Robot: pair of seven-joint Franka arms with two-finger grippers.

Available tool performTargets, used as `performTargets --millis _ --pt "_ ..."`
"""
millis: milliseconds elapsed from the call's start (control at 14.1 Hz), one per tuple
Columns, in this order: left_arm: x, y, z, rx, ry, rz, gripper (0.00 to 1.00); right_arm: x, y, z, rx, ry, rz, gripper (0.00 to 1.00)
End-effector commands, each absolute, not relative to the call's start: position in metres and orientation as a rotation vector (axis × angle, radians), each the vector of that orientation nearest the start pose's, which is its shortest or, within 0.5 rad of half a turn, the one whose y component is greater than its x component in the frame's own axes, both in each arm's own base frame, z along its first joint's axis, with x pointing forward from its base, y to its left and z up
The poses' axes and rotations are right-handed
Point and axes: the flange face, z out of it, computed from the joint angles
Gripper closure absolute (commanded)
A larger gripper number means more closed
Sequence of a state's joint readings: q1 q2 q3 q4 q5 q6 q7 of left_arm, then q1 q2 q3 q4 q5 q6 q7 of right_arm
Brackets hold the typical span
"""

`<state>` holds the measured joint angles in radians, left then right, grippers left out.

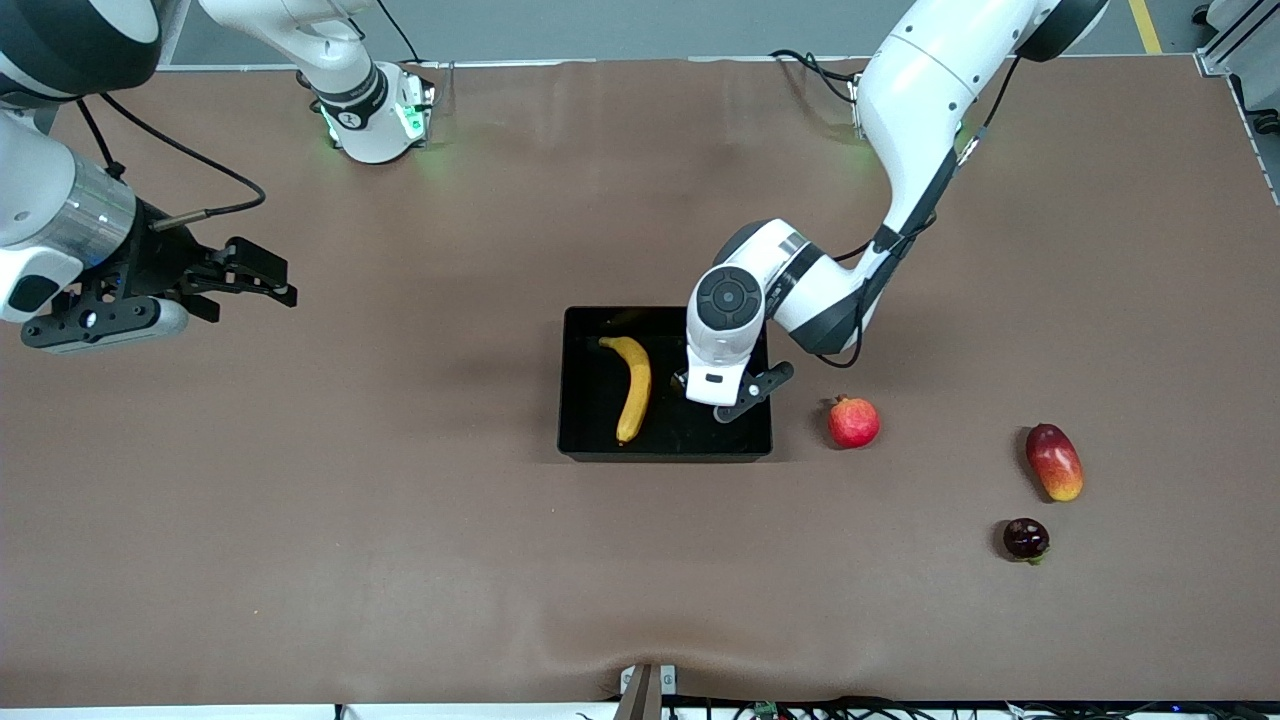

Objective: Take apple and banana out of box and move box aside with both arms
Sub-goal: 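Reach the left gripper down into the black box toward the red apple, then close the left gripper on the red apple and lift it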

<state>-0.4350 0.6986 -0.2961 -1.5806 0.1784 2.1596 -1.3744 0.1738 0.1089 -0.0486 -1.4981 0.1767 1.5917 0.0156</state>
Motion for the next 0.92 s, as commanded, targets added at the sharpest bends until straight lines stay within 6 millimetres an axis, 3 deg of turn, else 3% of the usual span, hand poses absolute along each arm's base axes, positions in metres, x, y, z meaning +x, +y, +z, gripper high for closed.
performTargets --millis 0,356,427,569,640,853 --pt "0.537 -0.443 0.226 -2.960 -0.924 0.080 0.00 0.583 0.095 0.605 -2.956 -0.159 0.032 0.00" --pt "0.539 -0.440 0.212 -2.962 -0.887 0.055 0.00 0.581 0.099 0.604 -2.954 -0.171 0.045 0.00" --pt "0.540 -0.439 0.211 -2.961 -0.875 0.044 0.22 0.581 0.099 0.604 -2.955 -0.170 0.047 0.00" --pt "0.539 -0.439 0.208 -2.963 -0.854 0.048 0.77 0.582 0.100 0.602 -2.956 -0.172 0.051 0.00" --pt "0.541 -0.437 0.209 -2.964 -0.852 0.044 1.00 0.581 0.100 0.601 -2.954 -0.172 0.056 0.00" --pt "0.547 -0.438 0.230 -2.981 -0.848 0.011 1.00 0.581 0.100 0.601 -2.954 -0.172 0.056 0.00"
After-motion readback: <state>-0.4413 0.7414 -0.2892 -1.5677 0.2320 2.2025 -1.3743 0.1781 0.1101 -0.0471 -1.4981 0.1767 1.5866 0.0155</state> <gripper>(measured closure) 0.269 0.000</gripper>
